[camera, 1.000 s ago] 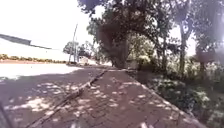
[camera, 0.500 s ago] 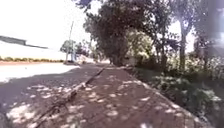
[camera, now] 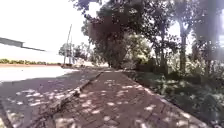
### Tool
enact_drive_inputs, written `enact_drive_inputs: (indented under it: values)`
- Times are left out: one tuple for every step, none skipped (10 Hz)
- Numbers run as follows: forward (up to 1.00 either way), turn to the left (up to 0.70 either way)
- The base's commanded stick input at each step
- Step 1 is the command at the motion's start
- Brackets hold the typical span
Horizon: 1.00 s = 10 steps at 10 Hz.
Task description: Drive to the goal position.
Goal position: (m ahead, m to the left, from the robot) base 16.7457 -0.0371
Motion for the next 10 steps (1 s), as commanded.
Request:
enact_drive_inputs:
  values:
    - [0.70, 0.00]
    - [0.70, 0.00]
    - [0.70, 0.00]
    - [0.70, 0.00]
    - [0.70, 0.00]
    - [0.70, 0.00]
    - [0.70, 0.00]
    - [0.70, 0.00]
    - [0.70, 0.00]
    - [0.70, 0.00]
